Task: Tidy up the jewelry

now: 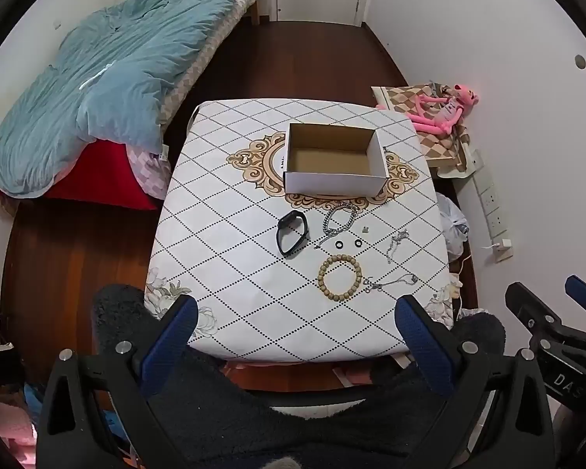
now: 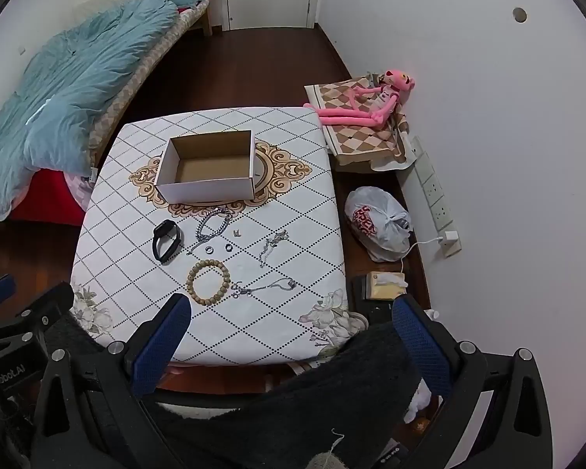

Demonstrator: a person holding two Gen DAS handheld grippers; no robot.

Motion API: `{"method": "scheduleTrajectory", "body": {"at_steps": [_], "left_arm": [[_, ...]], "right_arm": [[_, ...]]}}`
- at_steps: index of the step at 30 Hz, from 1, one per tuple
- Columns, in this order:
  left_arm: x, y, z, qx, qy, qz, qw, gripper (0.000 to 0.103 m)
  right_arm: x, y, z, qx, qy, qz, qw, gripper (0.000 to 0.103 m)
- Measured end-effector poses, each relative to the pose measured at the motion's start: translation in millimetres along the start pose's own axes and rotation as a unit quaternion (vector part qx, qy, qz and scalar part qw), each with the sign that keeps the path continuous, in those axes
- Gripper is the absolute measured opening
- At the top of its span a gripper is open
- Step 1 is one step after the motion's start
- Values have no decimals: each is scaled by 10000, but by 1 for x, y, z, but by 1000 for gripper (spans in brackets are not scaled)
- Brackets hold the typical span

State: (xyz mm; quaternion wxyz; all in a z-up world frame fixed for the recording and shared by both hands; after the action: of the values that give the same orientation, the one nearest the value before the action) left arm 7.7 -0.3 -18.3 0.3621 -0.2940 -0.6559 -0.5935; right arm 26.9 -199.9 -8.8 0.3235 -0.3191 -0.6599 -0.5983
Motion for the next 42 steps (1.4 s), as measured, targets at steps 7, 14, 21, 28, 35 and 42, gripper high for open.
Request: {"method": "scheduleTrajectory", "body": {"at_steps": [7, 14, 21, 28, 35, 42], "left_arm": [[-3, 1, 0, 29, 1, -61, 10000, 103], [9, 3, -1, -22, -21, -81, 10000, 103], [8, 2, -2, -9, -47, -48, 10000, 103], [7, 1, -1, -3, -53, -16, 10000, 103], [6, 0, 0, 7, -79, -10, 10000, 103], [6, 1, 0, 8, -80, -8, 10000, 103]], "right_arm": [[2, 1, -1, -36, 46, -29, 10000, 103], [6, 1, 0, -45, 62, -50, 10000, 103], [6, 3, 0, -47, 62, -59, 10000, 103], [7, 3, -1, -51, 65, -60, 9999, 103], [7, 2, 1, -46, 56, -67, 10000, 103], [9, 6, -5, -24, 65, -63, 10000, 103]]}}
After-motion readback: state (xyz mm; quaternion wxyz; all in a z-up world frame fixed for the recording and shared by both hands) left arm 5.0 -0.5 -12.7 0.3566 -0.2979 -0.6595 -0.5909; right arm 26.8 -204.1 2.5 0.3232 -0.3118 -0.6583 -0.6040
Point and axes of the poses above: each gripper's, at about its wrist camera, not at the fingertips, and x roughly against the way its jaws point, z to its left, y to its top, the point moved 2 cm from there along -x, roughly the way its jaws point, and after that the axes turned 12 degrees about -z, right-handed, at the moved point
